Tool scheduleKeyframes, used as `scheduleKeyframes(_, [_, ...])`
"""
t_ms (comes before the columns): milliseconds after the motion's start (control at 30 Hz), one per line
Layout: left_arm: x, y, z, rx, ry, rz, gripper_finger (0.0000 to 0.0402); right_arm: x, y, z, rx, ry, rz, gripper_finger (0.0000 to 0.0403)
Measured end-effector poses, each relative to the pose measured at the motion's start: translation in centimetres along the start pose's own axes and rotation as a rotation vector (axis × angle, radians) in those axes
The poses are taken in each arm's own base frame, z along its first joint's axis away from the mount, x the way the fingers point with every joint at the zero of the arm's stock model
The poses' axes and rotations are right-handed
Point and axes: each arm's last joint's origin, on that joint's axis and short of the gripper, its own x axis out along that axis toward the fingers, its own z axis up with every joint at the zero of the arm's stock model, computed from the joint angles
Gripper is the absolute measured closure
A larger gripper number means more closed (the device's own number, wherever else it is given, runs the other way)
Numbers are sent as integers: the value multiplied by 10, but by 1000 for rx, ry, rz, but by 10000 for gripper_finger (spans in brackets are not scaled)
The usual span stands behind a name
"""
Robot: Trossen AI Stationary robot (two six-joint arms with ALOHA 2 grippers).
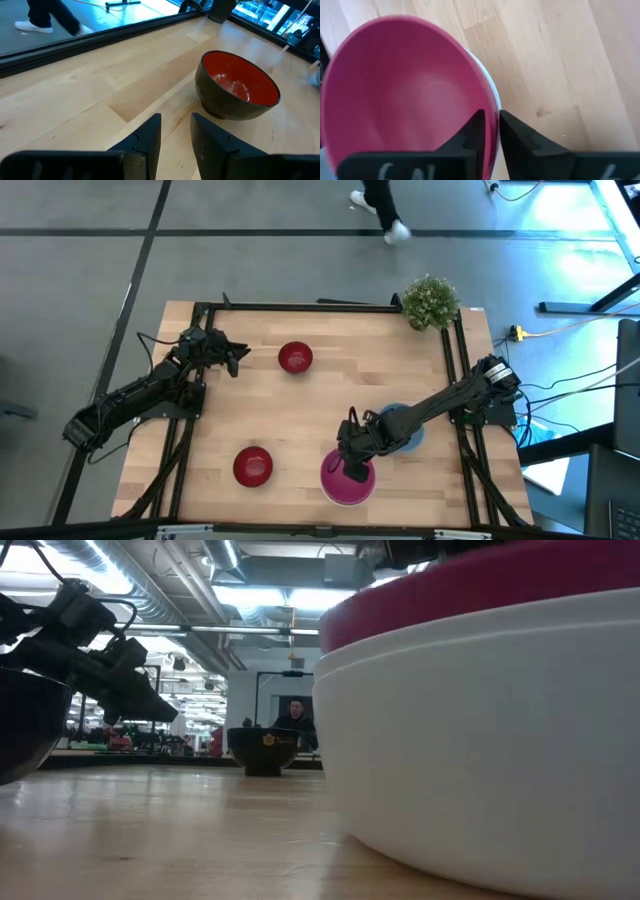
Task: Nest bowls inside each other
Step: Stack the pink bowl on the white bowl, then stack the blue bowl on the pink bowl
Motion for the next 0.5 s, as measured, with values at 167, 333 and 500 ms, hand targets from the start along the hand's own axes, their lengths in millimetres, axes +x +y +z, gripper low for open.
scheduleKeyframes(167, [0,0,0,0,1,0,302,0,0,0,9,-8,-8,309])
scheduleKeyframes(333, [0,0,0,0,1,0,302,-2,-1,0,8,-10,-7,278])
scheduleKeyframes(500, [0,0,0,0,1,0,302,-6,-6,1,-7,2,-25,263])
